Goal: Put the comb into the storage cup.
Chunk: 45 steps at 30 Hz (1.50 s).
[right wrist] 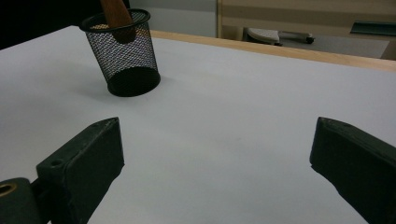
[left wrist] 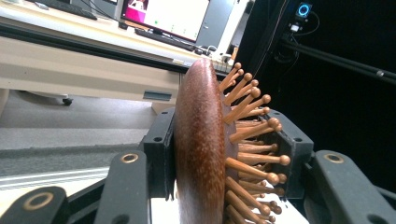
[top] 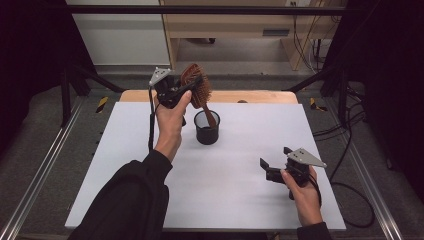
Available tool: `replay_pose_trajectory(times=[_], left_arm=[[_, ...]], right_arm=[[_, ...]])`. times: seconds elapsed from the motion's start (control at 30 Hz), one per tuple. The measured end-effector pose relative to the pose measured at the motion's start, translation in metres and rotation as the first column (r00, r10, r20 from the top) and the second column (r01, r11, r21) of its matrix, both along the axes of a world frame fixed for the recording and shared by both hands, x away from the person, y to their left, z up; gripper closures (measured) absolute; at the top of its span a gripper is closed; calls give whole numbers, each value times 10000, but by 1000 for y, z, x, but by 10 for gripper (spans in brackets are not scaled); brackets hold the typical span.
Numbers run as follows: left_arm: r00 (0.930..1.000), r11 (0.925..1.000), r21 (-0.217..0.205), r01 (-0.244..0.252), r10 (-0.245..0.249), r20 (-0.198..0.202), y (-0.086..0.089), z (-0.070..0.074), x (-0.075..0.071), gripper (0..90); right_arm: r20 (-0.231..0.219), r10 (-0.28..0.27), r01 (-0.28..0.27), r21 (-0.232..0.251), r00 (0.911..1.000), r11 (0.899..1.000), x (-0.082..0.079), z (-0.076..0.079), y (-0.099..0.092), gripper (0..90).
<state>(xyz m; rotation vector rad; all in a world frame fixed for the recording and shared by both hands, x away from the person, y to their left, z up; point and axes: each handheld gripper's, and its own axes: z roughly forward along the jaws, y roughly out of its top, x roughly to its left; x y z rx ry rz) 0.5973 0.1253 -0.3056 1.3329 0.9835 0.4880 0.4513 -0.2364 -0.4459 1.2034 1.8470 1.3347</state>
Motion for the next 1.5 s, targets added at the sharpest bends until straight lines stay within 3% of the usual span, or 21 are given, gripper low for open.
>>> replay_pose_trajectory(times=[0.43,0.73,1.5], left_arm=[[9997,9994,338,117,-111,-201,-2,-12,4,505],[9992,9993,300,-202,212,-324,0,-20,7,505],[9985,9993,268,-246,259,-489,-3,-31,10,503]], right_arm=[[27,85,-85,10,10000,10000,-1,0,2,31],[62,130,-130,23,9999,9999,0,0,1,31],[100,141,-141,-33,9999,9999,-1,0,2,36]])
